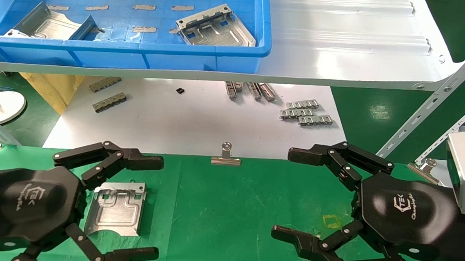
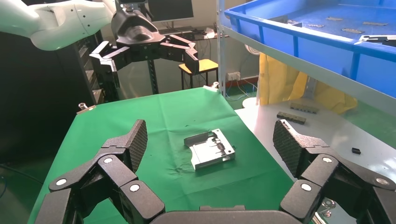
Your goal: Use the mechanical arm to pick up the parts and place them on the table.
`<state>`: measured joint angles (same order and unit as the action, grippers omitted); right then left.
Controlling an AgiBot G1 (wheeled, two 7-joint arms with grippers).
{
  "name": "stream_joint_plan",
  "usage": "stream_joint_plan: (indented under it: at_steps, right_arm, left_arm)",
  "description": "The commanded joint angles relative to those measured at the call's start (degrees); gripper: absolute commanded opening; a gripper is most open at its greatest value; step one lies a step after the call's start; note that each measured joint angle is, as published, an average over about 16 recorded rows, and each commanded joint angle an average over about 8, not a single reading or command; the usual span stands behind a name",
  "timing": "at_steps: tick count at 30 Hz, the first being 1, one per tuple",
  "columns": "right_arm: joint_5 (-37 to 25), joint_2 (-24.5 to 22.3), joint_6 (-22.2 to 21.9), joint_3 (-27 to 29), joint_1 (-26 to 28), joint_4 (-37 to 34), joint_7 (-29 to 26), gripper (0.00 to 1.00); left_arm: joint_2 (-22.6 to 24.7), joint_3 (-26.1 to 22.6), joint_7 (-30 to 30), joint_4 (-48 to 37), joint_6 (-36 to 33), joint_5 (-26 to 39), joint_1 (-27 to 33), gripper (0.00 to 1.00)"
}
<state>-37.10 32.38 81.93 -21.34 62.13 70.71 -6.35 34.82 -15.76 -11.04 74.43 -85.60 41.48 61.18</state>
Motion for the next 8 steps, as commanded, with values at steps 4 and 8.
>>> stream_joint_plan:
  at_steps: [4, 8]
  right_arm:
    - [0.0, 0.0, 0.0, 0.0, 0.0, 0.0, 0.0, 1.00]
    - [0.0, 0.0, 0.0, 0.0, 0.0, 0.0, 0.0, 1.00]
  left_arm:
    - [0.1, -0.1, 0.1, -0.4, 0.0, 0.2, 0.2, 1.00]
    - [0.1, -0.1, 0.2, -0.5, 0.0, 0.2, 0.2, 1.00]
